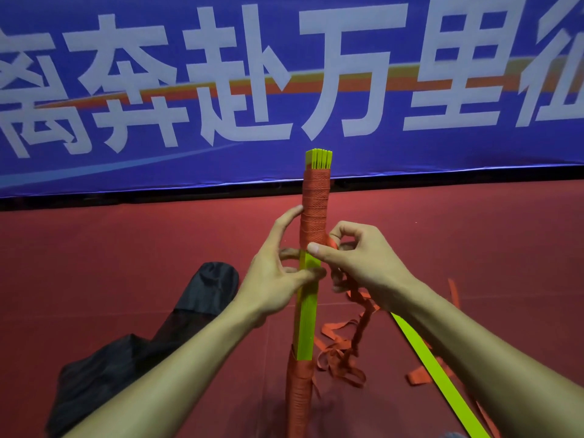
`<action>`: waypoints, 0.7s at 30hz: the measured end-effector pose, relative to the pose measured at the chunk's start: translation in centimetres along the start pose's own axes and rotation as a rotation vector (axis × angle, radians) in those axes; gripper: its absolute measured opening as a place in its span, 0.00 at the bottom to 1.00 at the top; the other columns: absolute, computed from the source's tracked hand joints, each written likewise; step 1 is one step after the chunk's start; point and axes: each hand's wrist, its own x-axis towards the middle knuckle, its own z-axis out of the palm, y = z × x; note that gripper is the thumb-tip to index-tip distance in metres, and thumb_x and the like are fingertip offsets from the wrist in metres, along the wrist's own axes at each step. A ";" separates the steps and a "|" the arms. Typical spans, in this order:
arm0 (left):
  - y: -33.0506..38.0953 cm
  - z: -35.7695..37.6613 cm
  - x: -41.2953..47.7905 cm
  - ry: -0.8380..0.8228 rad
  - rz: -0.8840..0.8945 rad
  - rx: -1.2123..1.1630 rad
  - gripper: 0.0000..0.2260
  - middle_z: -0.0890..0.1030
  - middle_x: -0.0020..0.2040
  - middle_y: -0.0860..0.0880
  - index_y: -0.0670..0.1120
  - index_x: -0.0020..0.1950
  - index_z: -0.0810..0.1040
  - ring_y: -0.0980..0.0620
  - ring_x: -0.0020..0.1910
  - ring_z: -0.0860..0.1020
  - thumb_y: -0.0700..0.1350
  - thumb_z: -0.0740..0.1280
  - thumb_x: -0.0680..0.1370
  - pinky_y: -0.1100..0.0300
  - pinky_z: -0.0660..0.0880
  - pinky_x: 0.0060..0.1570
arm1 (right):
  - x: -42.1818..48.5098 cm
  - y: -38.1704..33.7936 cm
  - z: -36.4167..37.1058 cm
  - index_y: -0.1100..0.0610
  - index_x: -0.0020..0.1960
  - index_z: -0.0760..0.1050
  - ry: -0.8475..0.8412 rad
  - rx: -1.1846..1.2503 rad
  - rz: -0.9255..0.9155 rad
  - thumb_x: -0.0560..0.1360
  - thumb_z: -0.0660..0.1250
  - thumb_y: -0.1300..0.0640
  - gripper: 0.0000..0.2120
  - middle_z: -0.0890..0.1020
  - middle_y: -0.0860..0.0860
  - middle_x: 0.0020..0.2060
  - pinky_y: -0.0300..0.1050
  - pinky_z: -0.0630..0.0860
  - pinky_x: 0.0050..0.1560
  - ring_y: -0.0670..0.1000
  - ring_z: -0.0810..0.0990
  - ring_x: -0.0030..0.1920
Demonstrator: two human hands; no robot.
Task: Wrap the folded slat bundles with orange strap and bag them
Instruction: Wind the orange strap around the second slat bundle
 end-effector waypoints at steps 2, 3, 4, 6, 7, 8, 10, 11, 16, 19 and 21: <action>0.1 0.2 -0.1 0.036 0.025 0.053 0.42 0.85 0.51 0.52 0.70 0.71 0.65 0.53 0.45 0.83 0.35 0.78 0.70 0.53 0.83 0.42 | 0.2 0.3 0.4 0.61 0.37 0.68 0.079 -0.087 -0.050 0.71 0.76 0.56 0.17 0.73 0.56 0.22 0.41 0.68 0.22 0.52 0.69 0.21; 0.2 0.2 -0.1 0.049 0.034 0.069 0.42 0.84 0.52 0.50 0.69 0.71 0.65 0.54 0.43 0.83 0.36 0.78 0.69 0.52 0.83 0.42 | 0.3 0.4 0.5 0.59 0.36 0.68 0.108 -0.130 -0.067 0.71 0.77 0.55 0.18 0.73 0.54 0.22 0.40 0.66 0.22 0.52 0.69 0.20; 0.2 0.2 -0.1 0.057 0.039 0.077 0.42 0.84 0.52 0.48 0.69 0.71 0.64 0.55 0.41 0.83 0.37 0.78 0.69 0.52 0.83 0.43 | 0.5 0.4 0.4 0.58 0.35 0.68 0.129 -0.160 -0.077 0.70 0.77 0.54 0.18 0.72 0.53 0.22 0.39 0.65 0.22 0.51 0.69 0.20; 0.3 0.3 -0.1 0.049 0.044 0.060 0.42 0.83 0.53 0.46 0.68 0.72 0.64 0.54 0.39 0.81 0.36 0.78 0.70 0.55 0.82 0.43 | 0.6 0.4 0.3 0.56 0.34 0.67 0.144 -0.187 -0.098 0.70 0.77 0.54 0.19 0.72 0.52 0.22 0.38 0.63 0.22 0.51 0.68 0.21; 0.3 0.2 -0.1 0.029 0.048 0.037 0.41 0.83 0.54 0.46 0.67 0.72 0.65 0.54 0.40 0.80 0.34 0.76 0.71 0.58 0.81 0.42 | 0.6 0.3 0.3 0.56 0.34 0.66 0.142 -0.194 -0.108 0.70 0.77 0.54 0.19 0.72 0.51 0.23 0.38 0.63 0.22 0.51 0.68 0.21; 0.3 0.1 -0.1 0.003 0.052 0.015 0.41 0.84 0.54 0.49 0.66 0.72 0.65 0.55 0.41 0.79 0.31 0.75 0.71 0.61 0.79 0.42 | 0.6 0.4 0.3 0.56 0.34 0.66 0.137 -0.196 -0.114 0.70 0.77 0.55 0.20 0.72 0.50 0.22 0.38 0.64 0.22 0.50 0.68 0.21; 0.3 -0.2 -0.2 -0.042 0.045 -0.013 0.41 0.84 0.52 0.56 0.65 0.71 0.66 0.59 0.42 0.79 0.26 0.71 0.72 0.63 0.77 0.42 | 0.5 0.3 0.1 0.57 0.34 0.66 0.120 -0.187 -0.118 0.70 0.77 0.56 0.19 0.71 0.49 0.22 0.39 0.65 0.23 0.49 0.67 0.22; 0.4 -0.3 -0.3 -0.053 0.041 -0.019 0.41 0.84 0.53 0.56 0.65 0.71 0.66 0.59 0.43 0.79 0.25 0.70 0.72 0.64 0.77 0.43 | 0.3 0.3 0.0 0.57 0.35 0.66 0.113 -0.178 -0.115 0.70 0.77 0.56 0.19 0.71 0.49 0.23 0.39 0.65 0.23 0.49 0.67 0.22; 0.5 -0.6 -0.2 -0.046 0.058 -0.050 0.42 0.84 0.55 0.59 0.64 0.71 0.65 0.58 0.48 0.81 0.26 0.72 0.71 0.61 0.79 0.46 | 0.0 -0.3 -0.1 0.63 0.38 0.67 0.050 -0.103 -0.070 0.72 0.75 0.56 0.18 0.71 0.58 0.25 0.40 0.66 0.23 0.51 0.67 0.23; 0.4 -0.6 -0.1 -0.052 0.049 -0.054 0.41 0.84 0.51 0.61 0.67 0.70 0.65 0.56 0.46 0.81 0.28 0.73 0.72 0.60 0.79 0.44 | 0.1 -0.7 -0.9 0.62 0.40 0.70 -0.061 0.057 0.057 0.75 0.70 0.63 0.10 0.75 0.57 0.28 0.42 0.73 0.28 0.52 0.72 0.25; 0.3 -0.8 -0.2 -0.051 0.023 -0.061 0.41 0.84 0.47 0.61 0.69 0.68 0.66 0.55 0.43 0.81 0.29 0.73 0.72 0.61 0.79 0.42 | 0.3 -1.0 -1.7 0.60 0.41 0.72 -0.162 0.182 0.194 0.77 0.64 0.68 0.07 0.79 0.58 0.34 0.45 0.77 0.32 0.52 0.76 0.30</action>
